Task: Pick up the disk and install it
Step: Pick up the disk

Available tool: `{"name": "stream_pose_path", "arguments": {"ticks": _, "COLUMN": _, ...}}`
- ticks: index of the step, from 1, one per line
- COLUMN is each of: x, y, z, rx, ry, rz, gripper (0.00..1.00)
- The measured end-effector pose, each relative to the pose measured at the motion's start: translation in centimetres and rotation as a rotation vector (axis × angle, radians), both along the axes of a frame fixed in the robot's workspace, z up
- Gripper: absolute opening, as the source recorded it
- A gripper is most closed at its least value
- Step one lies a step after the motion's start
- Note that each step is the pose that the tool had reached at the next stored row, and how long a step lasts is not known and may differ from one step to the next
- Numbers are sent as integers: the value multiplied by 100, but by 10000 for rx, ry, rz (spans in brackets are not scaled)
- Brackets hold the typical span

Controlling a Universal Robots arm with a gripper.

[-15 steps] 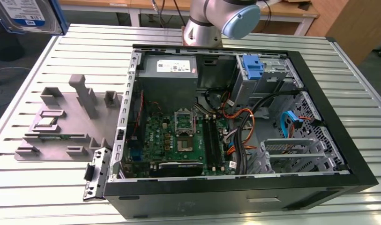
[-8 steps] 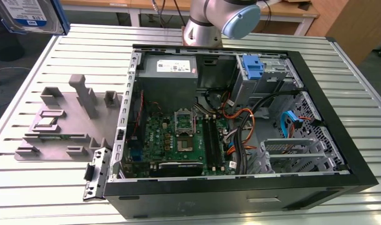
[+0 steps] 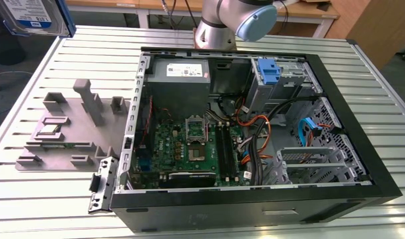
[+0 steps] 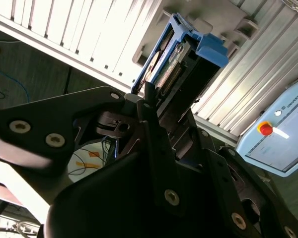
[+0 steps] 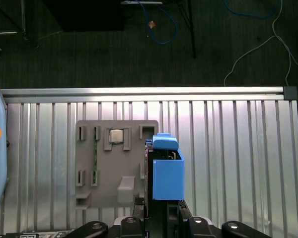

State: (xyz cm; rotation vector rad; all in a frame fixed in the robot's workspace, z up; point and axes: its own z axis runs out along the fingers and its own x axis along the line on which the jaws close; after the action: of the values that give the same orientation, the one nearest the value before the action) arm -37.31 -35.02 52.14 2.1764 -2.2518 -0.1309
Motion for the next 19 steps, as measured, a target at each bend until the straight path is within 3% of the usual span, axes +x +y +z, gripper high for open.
{"name": "stream_pose_path", "arguments": {"ticks": 19, "x": 62, "y": 0, "z": 0, "rx": 0, "ry": 0, "rz": 0, "gripper": 35}}
